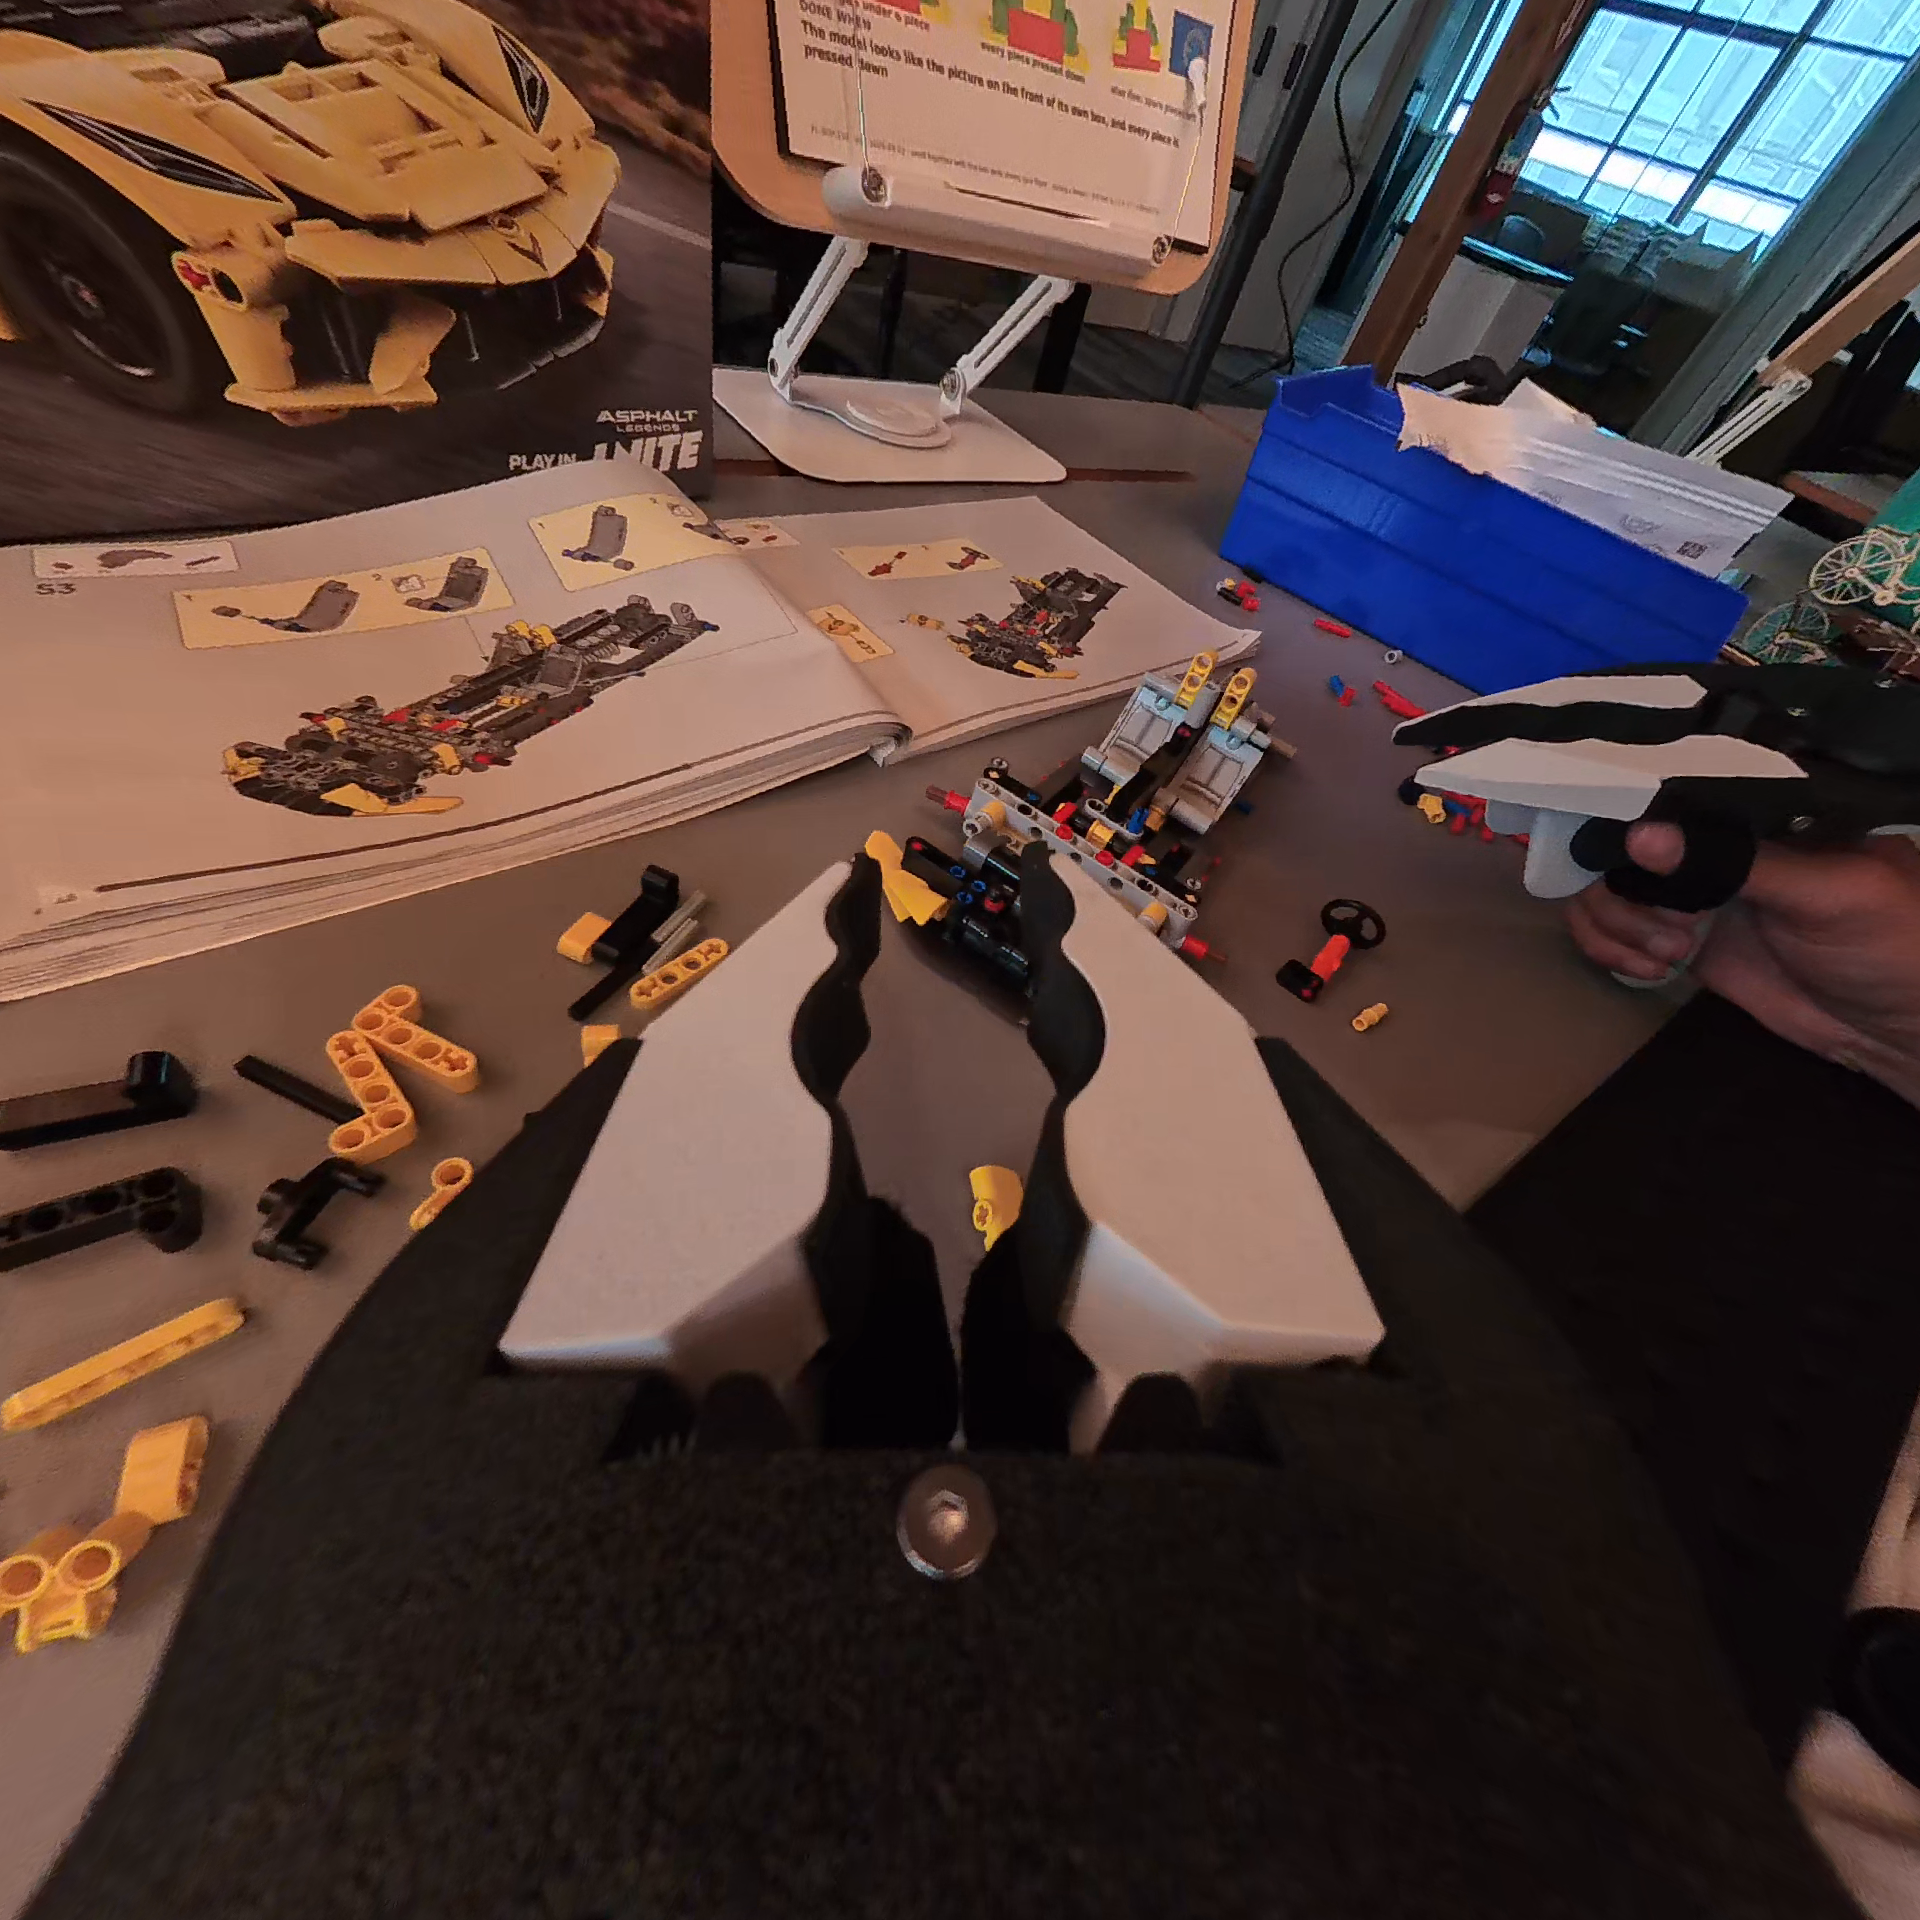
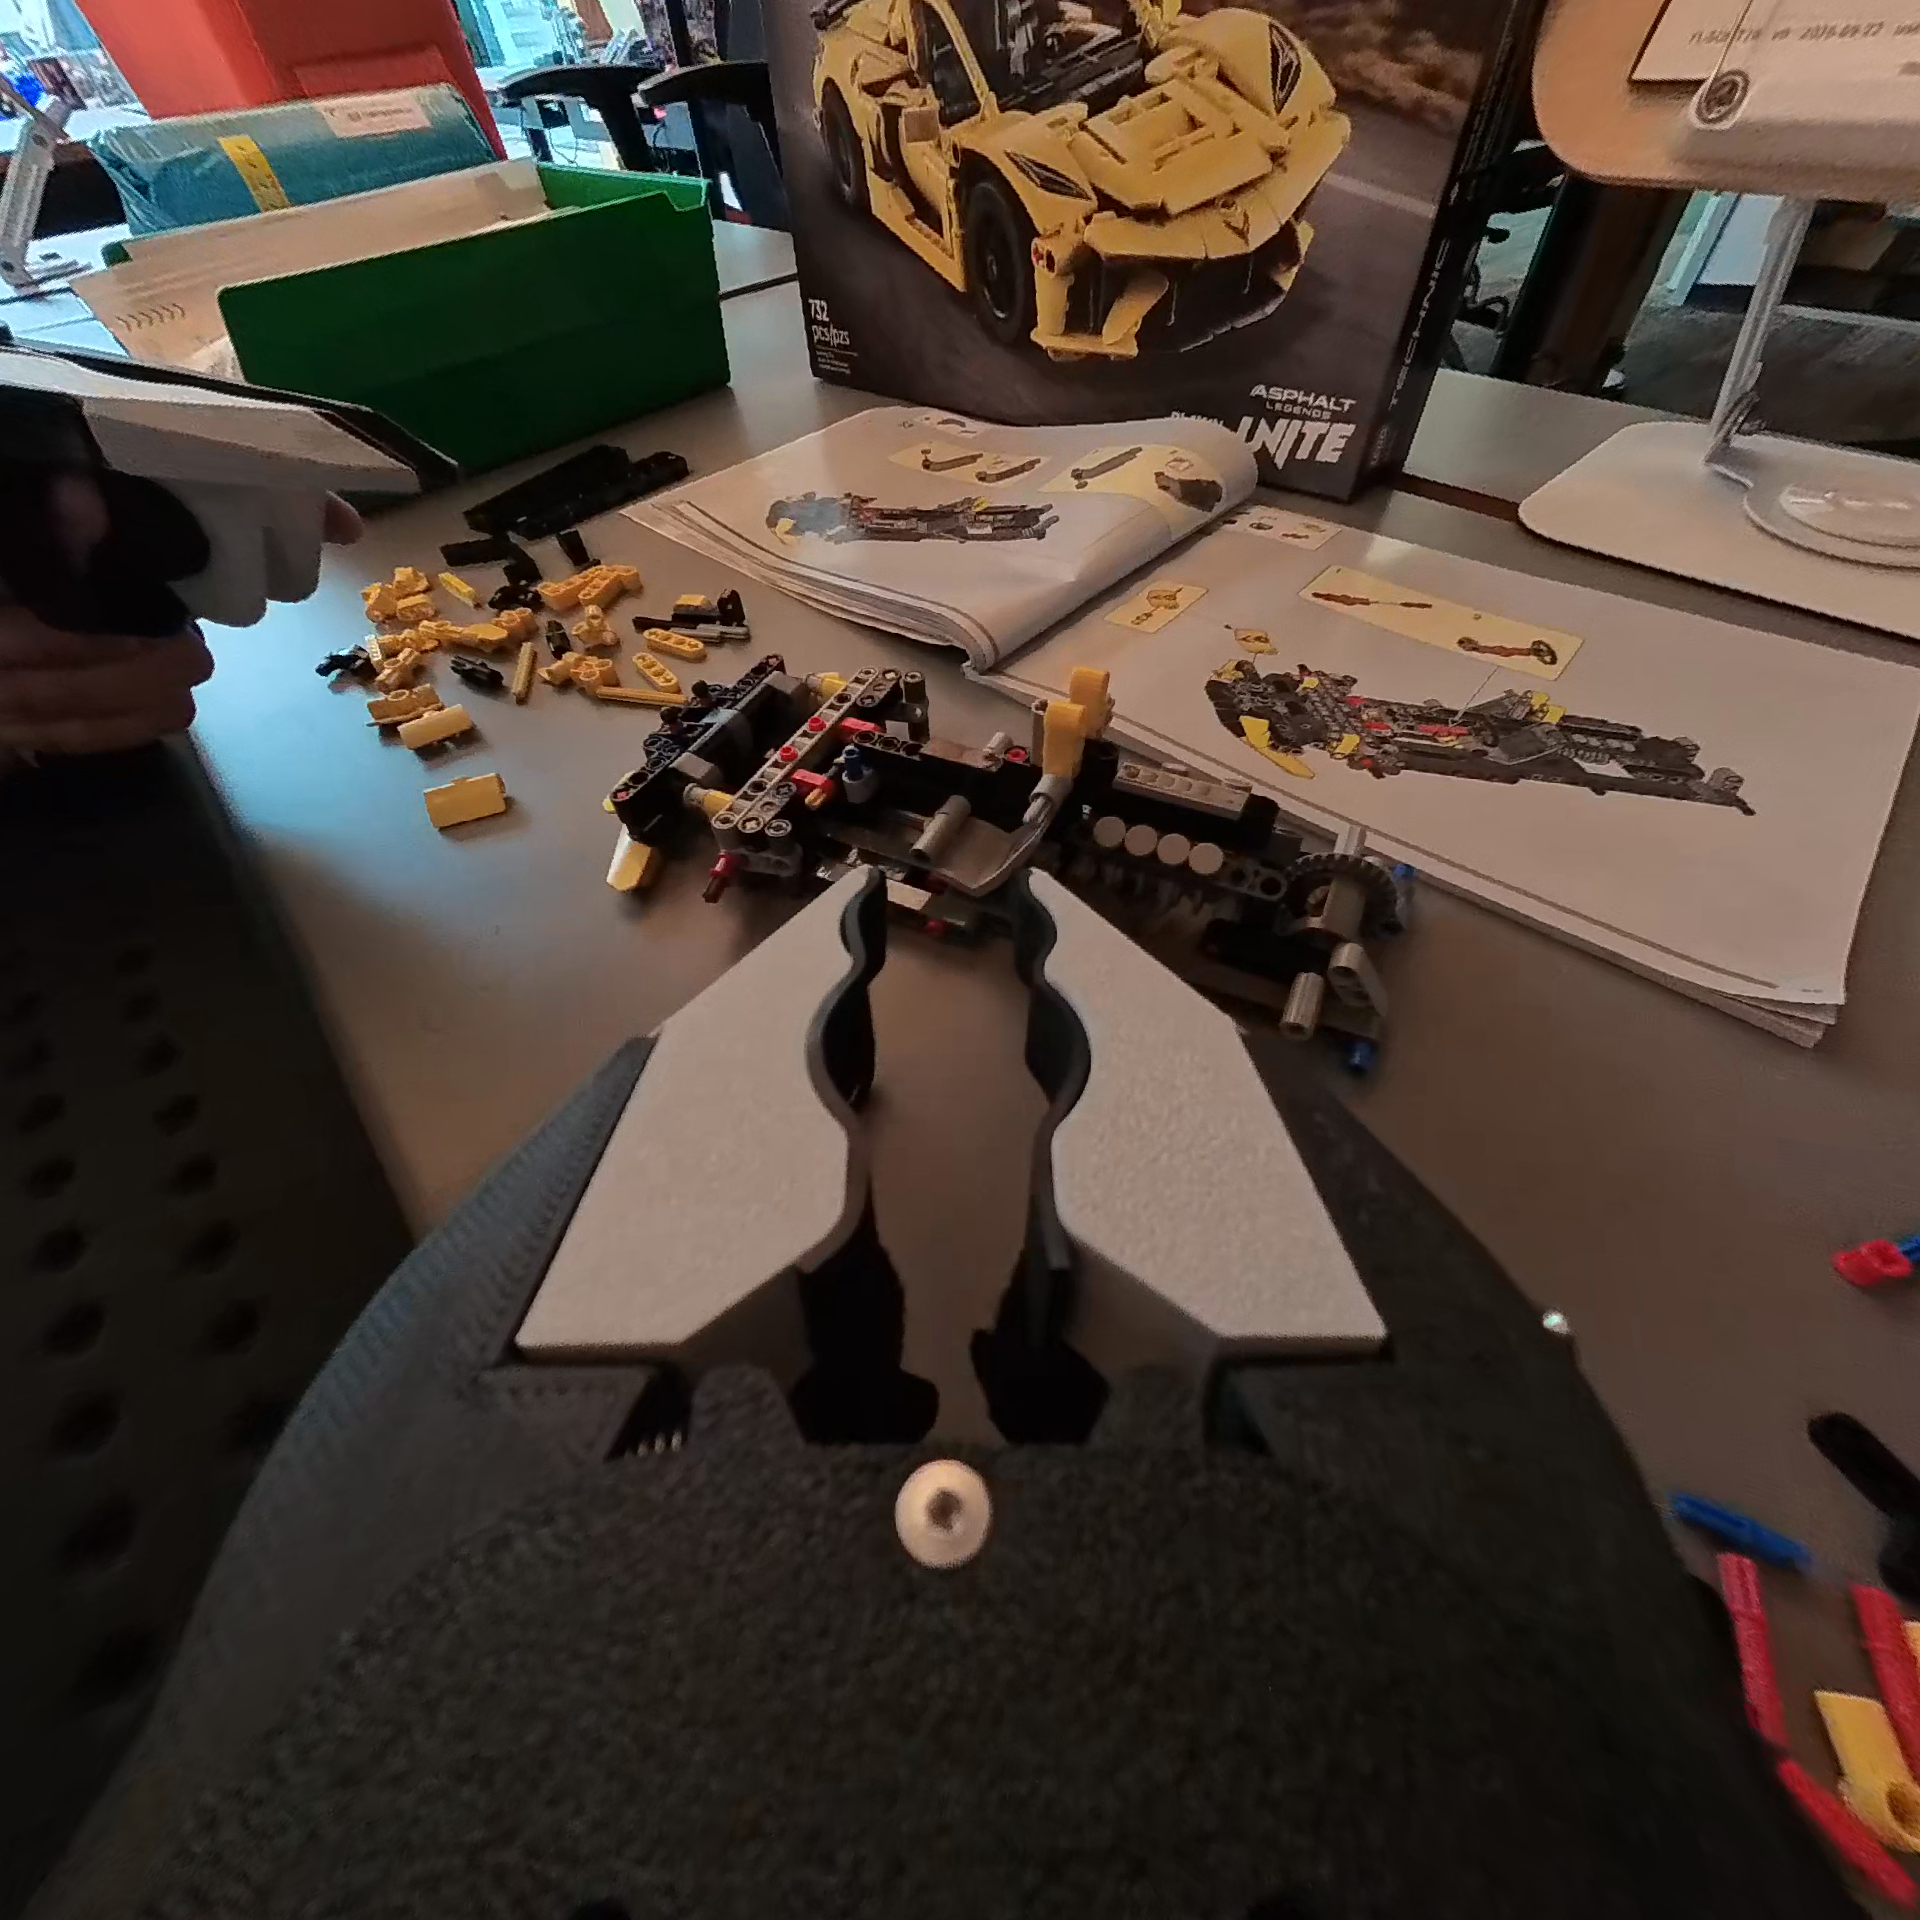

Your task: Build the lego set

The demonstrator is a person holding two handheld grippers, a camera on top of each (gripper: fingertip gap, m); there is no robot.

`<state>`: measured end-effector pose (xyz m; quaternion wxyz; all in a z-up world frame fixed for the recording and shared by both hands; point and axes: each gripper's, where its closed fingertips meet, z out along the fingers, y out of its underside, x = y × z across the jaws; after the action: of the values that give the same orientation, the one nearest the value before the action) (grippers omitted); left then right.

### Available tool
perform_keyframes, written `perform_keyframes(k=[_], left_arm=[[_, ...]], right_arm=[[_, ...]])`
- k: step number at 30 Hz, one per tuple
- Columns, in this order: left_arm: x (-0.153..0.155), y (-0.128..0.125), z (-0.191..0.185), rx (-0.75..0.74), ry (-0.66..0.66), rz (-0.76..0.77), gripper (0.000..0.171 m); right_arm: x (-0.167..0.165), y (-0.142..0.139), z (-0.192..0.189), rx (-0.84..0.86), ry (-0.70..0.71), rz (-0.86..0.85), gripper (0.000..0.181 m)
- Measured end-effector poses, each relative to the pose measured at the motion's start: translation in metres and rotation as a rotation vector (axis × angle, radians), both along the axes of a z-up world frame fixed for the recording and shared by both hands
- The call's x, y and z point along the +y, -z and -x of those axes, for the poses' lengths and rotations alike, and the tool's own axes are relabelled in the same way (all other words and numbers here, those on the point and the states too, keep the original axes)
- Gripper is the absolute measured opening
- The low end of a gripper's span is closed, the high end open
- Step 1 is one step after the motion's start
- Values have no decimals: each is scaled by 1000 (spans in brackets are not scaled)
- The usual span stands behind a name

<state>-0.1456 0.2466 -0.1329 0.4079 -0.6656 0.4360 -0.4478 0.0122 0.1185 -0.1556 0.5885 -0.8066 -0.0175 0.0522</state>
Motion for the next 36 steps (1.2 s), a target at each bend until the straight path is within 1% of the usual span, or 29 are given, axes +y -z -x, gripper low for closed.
perform_keyframes(k=[29, 31, 34, 35, 36], left_arm=[[1, 0, 0, -8, 3, 29, 23], [3, -3, 2, -24, -10, 28, 22], [11, -14, 13, -94, -48, 52, 22], [19, -15, 23, -83, -76, 54, 22], [32, -12, 38, -35, -139, 33, 22]], right_arm=[[0, 2, 0, 33, -5, 10, 22], [0, 2, 0, 34, -5, 9, 23], [0, 2, 0, 39, -5, 11, 23], [1, 2, -1, 40, -5, 10, 23], [1, 2, -1, 41, -3, 10, 22]])
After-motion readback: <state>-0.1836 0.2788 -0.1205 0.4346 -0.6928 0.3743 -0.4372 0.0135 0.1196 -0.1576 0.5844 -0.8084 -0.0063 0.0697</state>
